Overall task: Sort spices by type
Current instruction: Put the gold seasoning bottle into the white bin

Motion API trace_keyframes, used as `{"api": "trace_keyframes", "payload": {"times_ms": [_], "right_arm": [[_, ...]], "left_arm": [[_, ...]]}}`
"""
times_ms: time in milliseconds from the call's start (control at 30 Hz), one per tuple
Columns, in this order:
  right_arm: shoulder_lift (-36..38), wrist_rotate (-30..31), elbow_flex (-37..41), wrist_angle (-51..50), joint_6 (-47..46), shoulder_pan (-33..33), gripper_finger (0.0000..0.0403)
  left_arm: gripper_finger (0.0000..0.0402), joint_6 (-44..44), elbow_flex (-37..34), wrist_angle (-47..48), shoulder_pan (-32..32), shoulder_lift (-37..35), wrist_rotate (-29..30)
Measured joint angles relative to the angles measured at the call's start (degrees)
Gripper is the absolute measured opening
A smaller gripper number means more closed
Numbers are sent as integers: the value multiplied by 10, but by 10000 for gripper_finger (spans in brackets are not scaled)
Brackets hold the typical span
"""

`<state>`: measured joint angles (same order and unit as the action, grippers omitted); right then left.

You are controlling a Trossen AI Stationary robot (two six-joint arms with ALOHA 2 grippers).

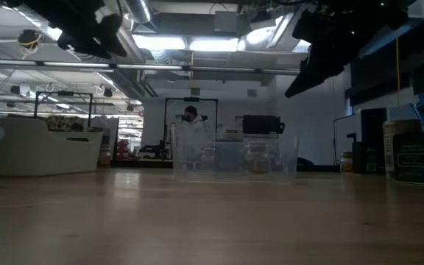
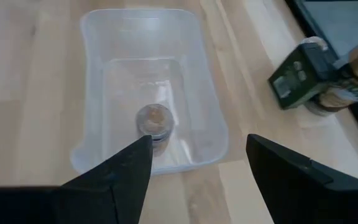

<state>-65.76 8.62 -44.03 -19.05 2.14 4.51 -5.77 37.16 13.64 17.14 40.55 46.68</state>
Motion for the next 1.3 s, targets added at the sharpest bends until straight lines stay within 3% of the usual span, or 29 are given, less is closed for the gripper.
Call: {"api": "trace_keyframes", "payload": {"times_ms": [167,367,700,967,1300], "right_arm": [[0,30,0,0,26,0,260],[0,39,0,1,32,0,260],[0,39,0,18,-3,0,260],[0,39,1,32,-1,0,260],[-1,40,41,107,55,0,260]], "left_arm": [[269,30,0,16,1,20,0],[269,3,11,8,21,30,0],[269,-2,152,150,155,126,-144],[269,32,235,254,256,243,-157],[269,-2,242,260,317,314,-158]]}}
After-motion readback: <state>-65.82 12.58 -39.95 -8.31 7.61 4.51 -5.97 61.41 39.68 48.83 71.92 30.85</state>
